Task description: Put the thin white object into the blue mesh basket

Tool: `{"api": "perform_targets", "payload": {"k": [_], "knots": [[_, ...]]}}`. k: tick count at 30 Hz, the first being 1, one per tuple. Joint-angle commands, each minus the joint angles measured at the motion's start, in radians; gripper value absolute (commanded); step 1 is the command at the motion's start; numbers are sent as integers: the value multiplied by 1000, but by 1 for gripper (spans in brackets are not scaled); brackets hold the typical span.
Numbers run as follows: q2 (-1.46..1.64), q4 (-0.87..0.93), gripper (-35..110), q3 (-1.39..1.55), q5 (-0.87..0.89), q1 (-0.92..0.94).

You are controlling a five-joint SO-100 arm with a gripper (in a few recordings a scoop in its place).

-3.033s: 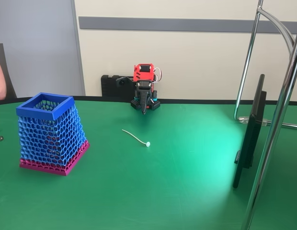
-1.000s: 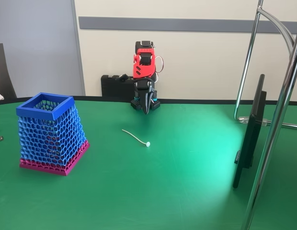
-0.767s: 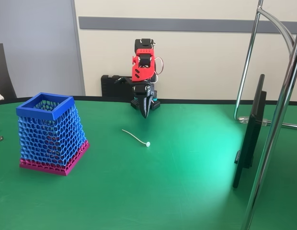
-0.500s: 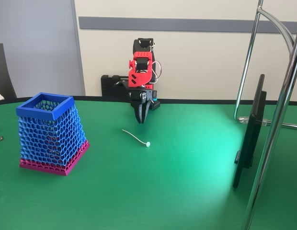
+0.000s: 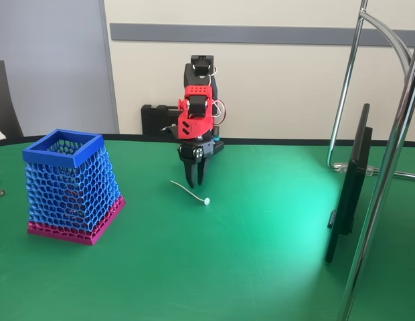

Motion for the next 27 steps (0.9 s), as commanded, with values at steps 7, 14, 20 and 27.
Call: {"api": "perform_targets", "payload": {"k": [7, 14, 20, 27], "knots": [[-81, 37, 15, -114, 14, -48], [-149, 40, 15, -150, 8, -43], [-202, 64, 14, -209, -3, -41], [-239, 64, 13, -253, -17, -43]]}}
